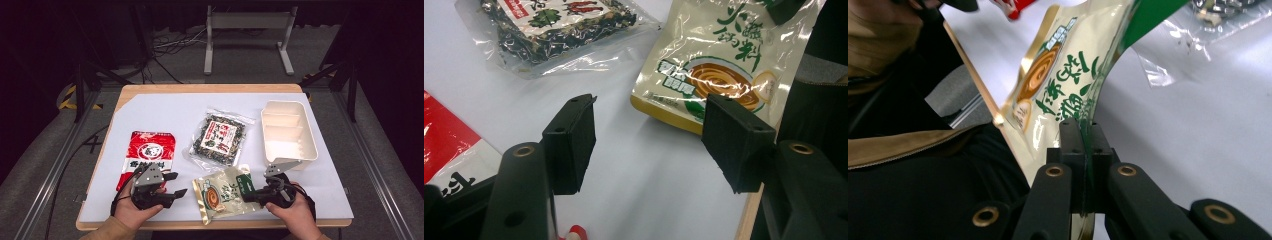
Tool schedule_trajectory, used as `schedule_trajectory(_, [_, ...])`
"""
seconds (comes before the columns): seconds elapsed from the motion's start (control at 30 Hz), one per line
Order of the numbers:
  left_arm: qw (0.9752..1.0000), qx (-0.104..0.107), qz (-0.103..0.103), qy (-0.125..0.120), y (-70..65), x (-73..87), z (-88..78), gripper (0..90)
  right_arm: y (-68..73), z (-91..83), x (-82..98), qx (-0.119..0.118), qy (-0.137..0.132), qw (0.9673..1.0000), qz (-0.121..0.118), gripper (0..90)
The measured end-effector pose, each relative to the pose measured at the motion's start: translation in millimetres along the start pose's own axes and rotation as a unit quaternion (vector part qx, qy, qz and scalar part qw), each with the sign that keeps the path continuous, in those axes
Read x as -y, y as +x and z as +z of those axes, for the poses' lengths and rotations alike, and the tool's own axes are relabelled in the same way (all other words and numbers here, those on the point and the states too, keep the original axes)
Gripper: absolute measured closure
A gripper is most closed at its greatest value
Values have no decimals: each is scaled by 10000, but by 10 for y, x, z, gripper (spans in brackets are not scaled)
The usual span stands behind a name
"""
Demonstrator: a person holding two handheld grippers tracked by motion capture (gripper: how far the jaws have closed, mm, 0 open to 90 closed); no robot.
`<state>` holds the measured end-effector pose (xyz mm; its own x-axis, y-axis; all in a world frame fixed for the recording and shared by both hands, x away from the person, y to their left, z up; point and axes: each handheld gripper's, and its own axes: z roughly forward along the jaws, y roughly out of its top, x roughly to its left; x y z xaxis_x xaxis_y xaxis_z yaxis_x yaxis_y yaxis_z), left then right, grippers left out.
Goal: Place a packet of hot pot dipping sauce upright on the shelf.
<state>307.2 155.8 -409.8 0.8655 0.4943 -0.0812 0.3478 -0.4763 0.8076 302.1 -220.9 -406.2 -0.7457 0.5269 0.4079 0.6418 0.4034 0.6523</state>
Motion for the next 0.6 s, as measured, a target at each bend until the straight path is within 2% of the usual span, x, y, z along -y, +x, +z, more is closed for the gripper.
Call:
schedule_trajectory(0.07, [10000,-20,7,8,1,0,-2,388,6,-18,-12,-14,-22,10000,-22,898])
schedule_trajectory(0.17, [10000,-56,33,-22,-3,-6,-13,388,20,-71,-51,-193,-86,9998,-28,898])
schedule_trajectory(0.4, [9999,-89,26,-47,3,-5,-28,388,98,-166,-153,-221,-40,9993,-284,899])
schedule_trajectory(0.6, [9999,-100,7,-61,4,1,-46,389,196,-264,-265,-69,65,9982,-593,899])
